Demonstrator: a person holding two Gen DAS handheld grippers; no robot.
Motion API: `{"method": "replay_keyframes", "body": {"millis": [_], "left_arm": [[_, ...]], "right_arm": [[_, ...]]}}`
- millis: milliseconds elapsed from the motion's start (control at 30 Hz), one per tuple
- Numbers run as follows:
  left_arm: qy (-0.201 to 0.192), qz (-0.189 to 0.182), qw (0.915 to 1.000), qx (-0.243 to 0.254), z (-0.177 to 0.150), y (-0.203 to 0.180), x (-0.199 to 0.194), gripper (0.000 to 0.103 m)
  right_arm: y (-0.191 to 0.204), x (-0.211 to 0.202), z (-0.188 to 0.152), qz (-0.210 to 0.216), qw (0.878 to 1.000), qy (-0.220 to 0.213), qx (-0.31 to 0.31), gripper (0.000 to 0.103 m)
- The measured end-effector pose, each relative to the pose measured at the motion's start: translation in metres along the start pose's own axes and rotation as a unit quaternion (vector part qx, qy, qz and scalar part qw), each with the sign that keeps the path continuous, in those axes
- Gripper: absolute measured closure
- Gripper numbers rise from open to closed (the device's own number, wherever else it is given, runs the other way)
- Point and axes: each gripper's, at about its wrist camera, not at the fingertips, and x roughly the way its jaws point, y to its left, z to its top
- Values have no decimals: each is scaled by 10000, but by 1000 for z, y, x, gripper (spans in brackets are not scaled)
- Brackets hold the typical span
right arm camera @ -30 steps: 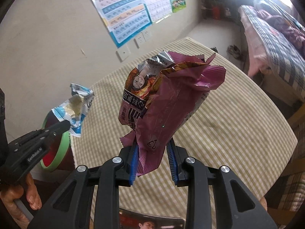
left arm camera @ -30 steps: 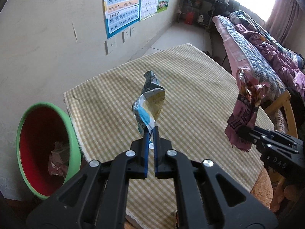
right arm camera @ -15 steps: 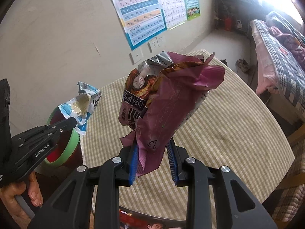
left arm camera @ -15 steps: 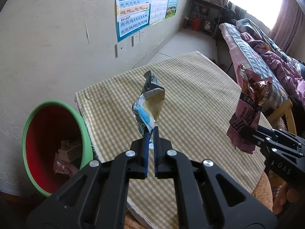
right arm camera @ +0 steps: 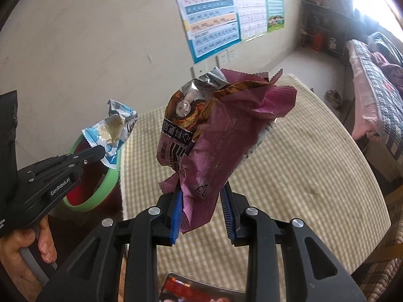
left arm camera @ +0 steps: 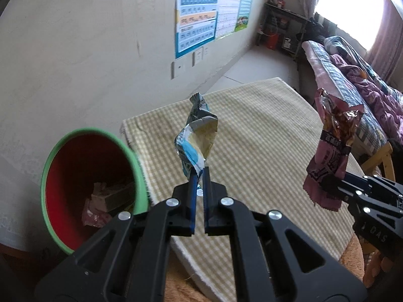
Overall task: Collect trash
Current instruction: 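Carry the blue-white wrapper with the left gripper while the right carries the pink snack bag to the bucket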
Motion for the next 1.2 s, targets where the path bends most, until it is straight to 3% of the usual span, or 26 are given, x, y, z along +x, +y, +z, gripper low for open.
{"method": "replay_keyframes", "body": {"millis": [467,1200], "left_arm": [[59,210,9990,-381,-9,40,1,99],[151,333,9972,-653,-19,63,4,99]], "right_arm": [[50,17,6,248,9976,186,-623,75],[65,40,10,497,9949,471,-746,75]]}}
